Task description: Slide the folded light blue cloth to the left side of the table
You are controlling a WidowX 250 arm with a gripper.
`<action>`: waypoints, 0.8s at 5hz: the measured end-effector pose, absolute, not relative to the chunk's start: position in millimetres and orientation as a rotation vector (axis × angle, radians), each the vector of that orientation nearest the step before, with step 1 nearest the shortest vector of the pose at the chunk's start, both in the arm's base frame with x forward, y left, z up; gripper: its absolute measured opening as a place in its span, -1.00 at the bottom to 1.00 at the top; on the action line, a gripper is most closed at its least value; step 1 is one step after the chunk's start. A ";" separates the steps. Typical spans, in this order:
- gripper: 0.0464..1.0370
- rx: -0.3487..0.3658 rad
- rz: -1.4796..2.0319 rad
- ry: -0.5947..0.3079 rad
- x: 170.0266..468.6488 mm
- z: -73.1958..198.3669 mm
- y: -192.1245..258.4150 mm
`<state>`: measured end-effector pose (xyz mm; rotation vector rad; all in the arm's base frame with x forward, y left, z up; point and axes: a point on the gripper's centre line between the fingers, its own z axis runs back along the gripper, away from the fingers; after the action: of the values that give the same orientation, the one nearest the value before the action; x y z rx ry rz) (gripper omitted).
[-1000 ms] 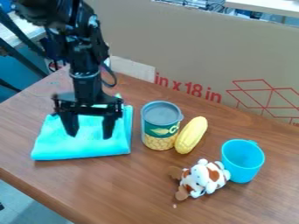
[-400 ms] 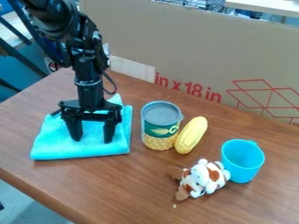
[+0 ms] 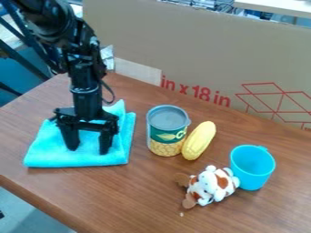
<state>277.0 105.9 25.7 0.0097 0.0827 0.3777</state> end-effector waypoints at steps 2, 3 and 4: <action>0.93 0.020 0.426 0.078 245.2 37.2 171.1; 0.93 0.032 0.452 0.045 241.8 46.7 196.9; 0.93 0.019 0.456 0.032 244.8 43.7 208.6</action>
<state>244.8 208.6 43.7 0.0194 0.0318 0.4558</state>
